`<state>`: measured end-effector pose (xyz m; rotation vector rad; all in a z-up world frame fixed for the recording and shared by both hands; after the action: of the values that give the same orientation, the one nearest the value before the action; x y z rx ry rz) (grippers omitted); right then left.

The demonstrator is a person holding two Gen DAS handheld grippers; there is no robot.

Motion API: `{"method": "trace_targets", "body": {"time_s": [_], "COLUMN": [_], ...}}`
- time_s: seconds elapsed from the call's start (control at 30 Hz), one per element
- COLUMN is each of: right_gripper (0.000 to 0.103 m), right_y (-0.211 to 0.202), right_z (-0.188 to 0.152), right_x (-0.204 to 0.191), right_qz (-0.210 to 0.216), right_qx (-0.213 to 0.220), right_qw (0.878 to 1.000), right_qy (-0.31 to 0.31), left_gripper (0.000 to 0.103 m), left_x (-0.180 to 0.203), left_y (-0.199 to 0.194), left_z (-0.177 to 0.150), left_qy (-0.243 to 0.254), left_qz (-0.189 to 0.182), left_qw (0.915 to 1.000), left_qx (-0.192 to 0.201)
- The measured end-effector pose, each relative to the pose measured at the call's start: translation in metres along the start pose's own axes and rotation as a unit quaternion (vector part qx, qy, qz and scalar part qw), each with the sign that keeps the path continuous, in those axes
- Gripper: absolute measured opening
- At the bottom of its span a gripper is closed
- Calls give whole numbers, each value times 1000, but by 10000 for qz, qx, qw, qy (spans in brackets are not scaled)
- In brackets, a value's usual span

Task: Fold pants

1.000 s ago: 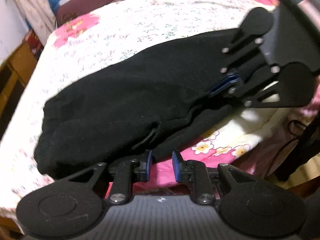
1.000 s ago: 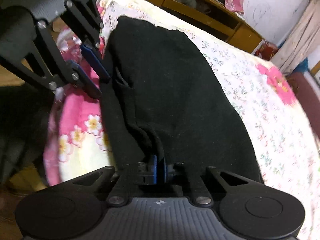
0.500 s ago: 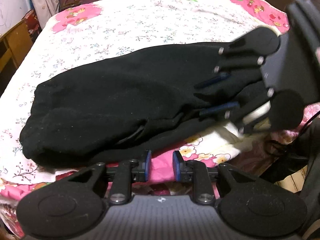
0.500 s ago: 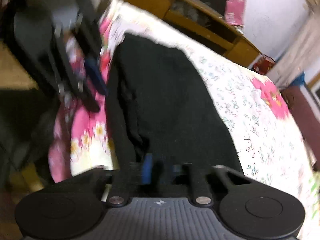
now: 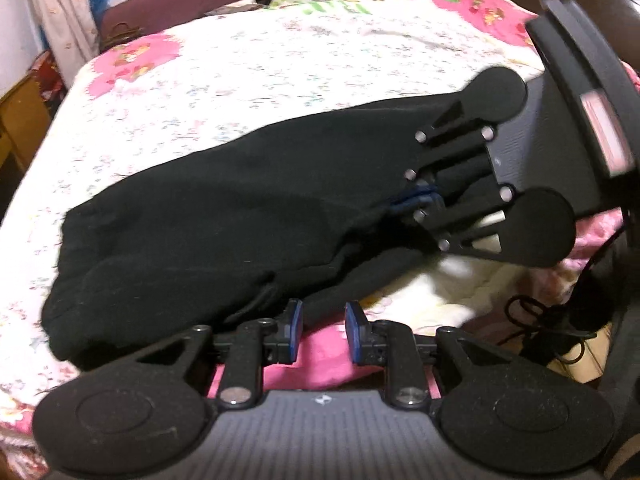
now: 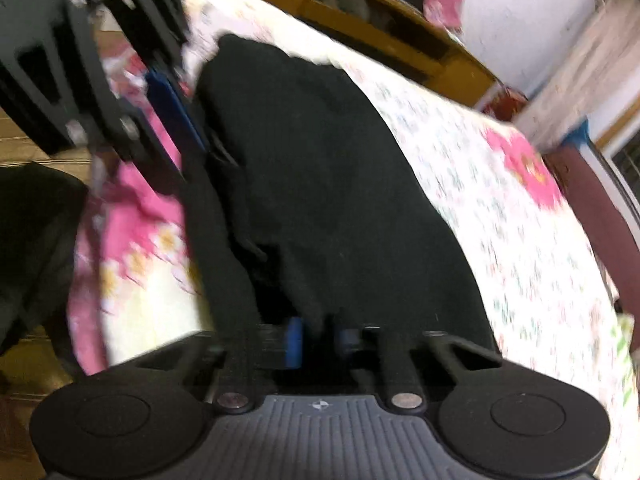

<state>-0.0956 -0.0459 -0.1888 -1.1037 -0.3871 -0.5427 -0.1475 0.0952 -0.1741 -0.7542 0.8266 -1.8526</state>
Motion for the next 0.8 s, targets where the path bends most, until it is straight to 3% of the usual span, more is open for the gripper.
{"method": "trace_targets", "body": {"time_s": [0.1,0.23,0.3,0.37,0.43,0.57,0.67,0.8], "right_gripper": [0,0,0,0,0,0,0,0], "right_y": [-7,-31,-45,-48,-48,-32,-22,-22], "right_z": [-7,-3,0,-1,-6,-4,-3,4], "right_x": [14,31,35,38,30,15,4,-4], "right_qz": [187,199,192,277,309,484,658,880], "right_qx": [-54,119,219,191,140,40,12,154], "right_qw": [9990,9972,9968,9961,9966,9975,9972,9954], "right_qy": [394,716,750,814,754,515,361,342], "left_gripper": [33,33,33,33,34,36,36,36], "left_x": [8,18,18,26,32,20,-2,-28], "left_y": [7,7,4,3,6,21,19,17], "left_z": [1,6,10,4,-4,-11,-5,0], "left_qy": [17,156,236,756,1104,928,457,113], "left_qz": [-294,-124,214,818,1070,1507,1841,2458], "left_qw": [9995,9996,9989,9924,9868,9837,9810,9670], "left_qx": [-76,203,353,528,510,320,404,666]}}
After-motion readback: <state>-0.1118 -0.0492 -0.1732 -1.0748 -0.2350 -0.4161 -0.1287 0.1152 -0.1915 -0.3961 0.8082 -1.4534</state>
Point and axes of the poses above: each gripper's, at about its wrist camera, not at the fingertips, and y roughly the way its jaws point, x to its right, z to its top, the point moved 1 cm from there along y, roughly the way its jaws point, and after that the axes turned 14 degrees about -y, right-handed, at the moved point
